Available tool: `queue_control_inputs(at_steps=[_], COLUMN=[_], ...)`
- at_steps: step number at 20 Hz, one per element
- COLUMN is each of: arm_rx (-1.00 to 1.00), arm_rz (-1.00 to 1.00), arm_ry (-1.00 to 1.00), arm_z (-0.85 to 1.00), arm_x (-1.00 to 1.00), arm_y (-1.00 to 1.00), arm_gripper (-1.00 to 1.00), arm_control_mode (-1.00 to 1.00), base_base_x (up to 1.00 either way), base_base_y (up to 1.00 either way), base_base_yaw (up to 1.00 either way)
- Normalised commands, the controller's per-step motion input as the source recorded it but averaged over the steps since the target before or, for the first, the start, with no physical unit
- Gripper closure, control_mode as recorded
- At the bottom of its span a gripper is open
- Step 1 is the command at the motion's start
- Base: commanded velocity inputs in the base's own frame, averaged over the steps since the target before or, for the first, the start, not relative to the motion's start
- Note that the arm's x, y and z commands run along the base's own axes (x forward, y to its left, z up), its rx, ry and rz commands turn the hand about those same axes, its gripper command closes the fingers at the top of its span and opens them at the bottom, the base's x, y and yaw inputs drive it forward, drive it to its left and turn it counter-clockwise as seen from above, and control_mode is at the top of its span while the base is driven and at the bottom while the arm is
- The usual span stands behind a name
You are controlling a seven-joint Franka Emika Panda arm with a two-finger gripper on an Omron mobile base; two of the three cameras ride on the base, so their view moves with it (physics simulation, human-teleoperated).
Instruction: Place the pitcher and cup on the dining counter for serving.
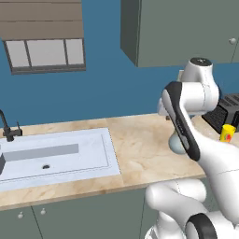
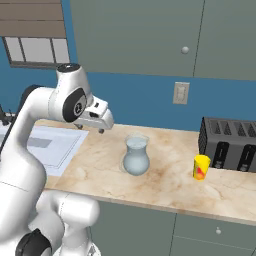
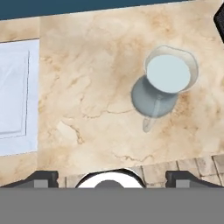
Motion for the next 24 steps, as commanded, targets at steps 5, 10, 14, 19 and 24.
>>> queue_control_inputs(at_steps=[5, 10, 14, 19, 24], arm_rx=[-0.01, 0.00, 0.00, 0.00, 0.01], arm_rz=[-0.40, -0.29, -0.09, -0.01, 0.00], arm_ry=[0.00, 0.00, 0.01, 0.00, 0.01], arm_z=[-0.73, -0.47, -0.25, -0.22, -0.10], arm_x=[-0.25, 0.26, 0.56, 0.31, 0.08], arm_y=[-0.28, -0.17, -0.34, -0.36, -0.22], arm_gripper=[-1.00, -1.00, -1.00, -1.00, -1.00], arm_control_mode=[-1.00, -1.00, -1.00, -1.00, -1.00], base_base_x=[0.00, 0.00, 0.00, 0.00, 0.00], base_base_y=[0.00, 0.00, 0.00, 0.00, 0.00], base_base_yaw=[0.00, 0.00, 0.00, 0.00, 0.00])
